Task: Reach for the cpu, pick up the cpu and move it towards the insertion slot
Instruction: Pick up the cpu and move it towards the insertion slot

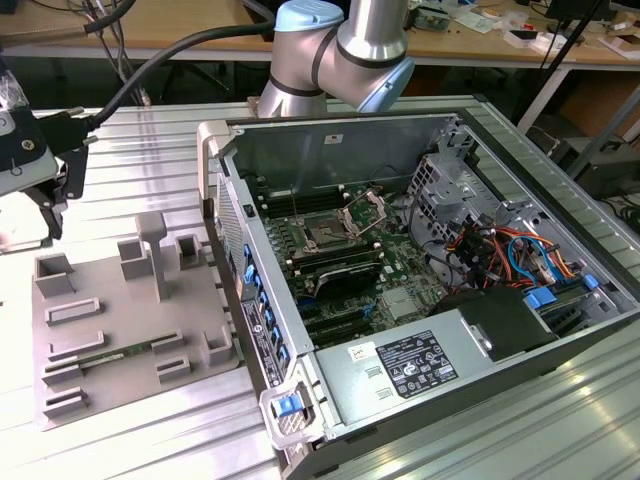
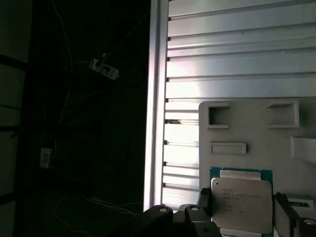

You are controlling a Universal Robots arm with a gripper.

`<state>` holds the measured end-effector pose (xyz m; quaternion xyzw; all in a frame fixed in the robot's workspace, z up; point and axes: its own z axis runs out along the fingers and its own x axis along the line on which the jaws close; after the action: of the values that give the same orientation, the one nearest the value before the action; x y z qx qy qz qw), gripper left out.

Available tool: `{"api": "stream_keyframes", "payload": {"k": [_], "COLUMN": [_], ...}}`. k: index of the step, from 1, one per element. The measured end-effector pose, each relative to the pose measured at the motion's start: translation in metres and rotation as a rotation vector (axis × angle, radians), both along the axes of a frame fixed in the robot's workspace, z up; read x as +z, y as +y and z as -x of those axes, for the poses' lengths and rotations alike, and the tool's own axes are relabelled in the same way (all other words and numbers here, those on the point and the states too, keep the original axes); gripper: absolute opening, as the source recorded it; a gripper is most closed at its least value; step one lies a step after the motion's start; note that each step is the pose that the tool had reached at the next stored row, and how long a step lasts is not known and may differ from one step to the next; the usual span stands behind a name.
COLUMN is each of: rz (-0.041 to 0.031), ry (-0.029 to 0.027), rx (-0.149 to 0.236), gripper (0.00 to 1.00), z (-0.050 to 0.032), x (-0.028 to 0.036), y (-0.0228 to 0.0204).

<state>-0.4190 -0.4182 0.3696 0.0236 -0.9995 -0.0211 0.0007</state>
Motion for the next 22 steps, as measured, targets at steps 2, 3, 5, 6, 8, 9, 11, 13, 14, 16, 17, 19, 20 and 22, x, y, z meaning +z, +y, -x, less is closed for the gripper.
{"api": "stream_keyframes", "payload": {"k": [2,3,5,6,8,9,11,13,14,16,17,19,20,22], "rz": [0.0000,0.0000,0.0000,0.0000,0.0000,0.0000,-0.0001,0.0000,0.0000,0.0000,0.0000,0.0000,-0.0001,0.0000], "ry": [-0.0001,-0.0001,0.0000,0.0000,-0.0001,-0.0001,-0.0001,0.0000,-0.0001,0.0000,-0.0001,-0.0001,-0.0001,0.0000], "rx": [0.000,0.000,0.000,0.000,0.000,0.000,0.000,0.000,0.000,0.000,0.000,0.000,0.000,0.000], "gripper": [0.55,0.55,0.55,0.55,0.55,0.55,0.55,0.55,0.55,0.55,0.55,0.55,0.55,0.55], "z": [0.0000,0.0000,0.0000,0.0000,0.0000,0.0000,0.0000,0.0000,0.0000,0.0000,0.0000,0.0000,0.0000,0.0000], "x": [0.0015,0.0022,0.0034,0.0037,0.0044,0.0051,0.0061,0.0071,0.0075,0.0084,0.0088,0.0099,0.0103,0.0114], "y": [0.0000,0.0000,0.0000,0.0000,0.0000,0.0000,0.0000,0.0000,0.0000,0.0000,0.0000,0.0000,0.0000,0.0000]}}
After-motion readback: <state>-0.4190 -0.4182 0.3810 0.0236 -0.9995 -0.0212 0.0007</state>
